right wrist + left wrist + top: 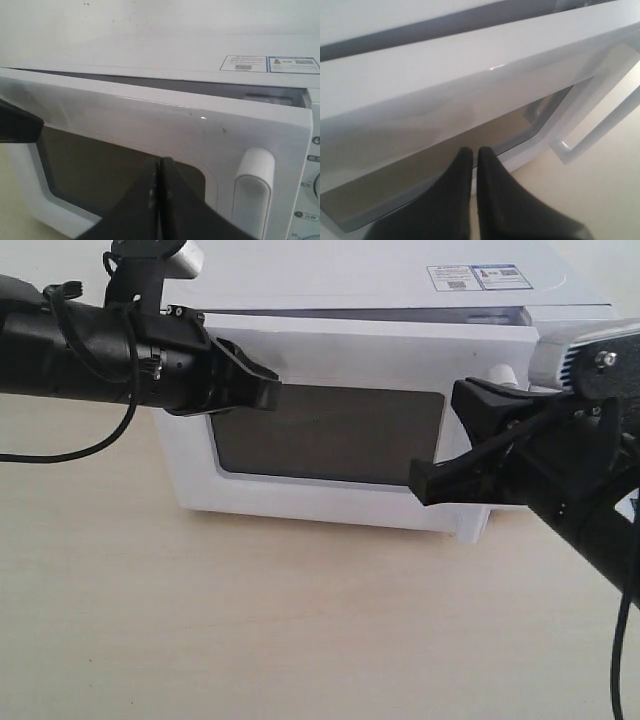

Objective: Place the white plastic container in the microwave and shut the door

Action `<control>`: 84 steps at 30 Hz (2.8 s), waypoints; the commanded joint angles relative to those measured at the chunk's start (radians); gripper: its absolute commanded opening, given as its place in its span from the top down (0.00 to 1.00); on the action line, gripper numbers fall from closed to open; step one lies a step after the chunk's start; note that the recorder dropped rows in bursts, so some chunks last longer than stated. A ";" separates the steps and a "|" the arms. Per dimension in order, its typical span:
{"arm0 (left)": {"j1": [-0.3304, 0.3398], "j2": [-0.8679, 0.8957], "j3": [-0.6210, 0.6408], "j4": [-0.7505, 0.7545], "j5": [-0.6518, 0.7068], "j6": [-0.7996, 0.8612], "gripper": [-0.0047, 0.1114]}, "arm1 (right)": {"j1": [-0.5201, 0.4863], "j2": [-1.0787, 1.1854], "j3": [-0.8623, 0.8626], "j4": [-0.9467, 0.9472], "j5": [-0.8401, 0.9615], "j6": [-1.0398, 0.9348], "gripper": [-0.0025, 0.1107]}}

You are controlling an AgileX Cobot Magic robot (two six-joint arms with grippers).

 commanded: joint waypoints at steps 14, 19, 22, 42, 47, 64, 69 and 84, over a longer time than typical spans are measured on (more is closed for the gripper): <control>-0.003 0.001 -0.004 -0.011 -0.004 0.005 0.92 | 0.002 0.197 -0.051 -0.015 -0.226 -0.005 0.98; -0.003 -0.007 -0.002 -0.011 0.003 0.001 0.92 | 0.002 0.200 -0.114 0.048 -0.164 -0.086 0.98; -0.003 -0.023 0.005 -0.011 -0.011 0.001 0.92 | 0.002 0.200 -0.126 0.086 -0.150 -0.129 0.98; -0.003 -0.385 0.284 -0.013 -0.101 -0.002 0.92 | -0.030 0.278 -0.204 0.164 -0.107 -0.197 0.98; -0.003 -0.548 0.372 -0.013 -0.127 -0.018 0.92 | -0.032 0.278 -0.204 0.191 -0.125 -0.235 0.98; -0.001 -0.887 0.555 -0.013 -0.208 -0.062 0.92 | -0.110 0.278 -0.224 0.158 -0.072 -0.220 0.98; -0.001 -0.901 0.576 -0.013 -0.208 -0.083 0.92 | -0.110 0.278 -0.264 0.161 -0.050 -0.240 0.98; -0.001 -0.901 0.579 -0.011 -0.212 -0.083 0.92 | -0.120 0.298 -0.274 0.209 -0.037 -0.282 0.98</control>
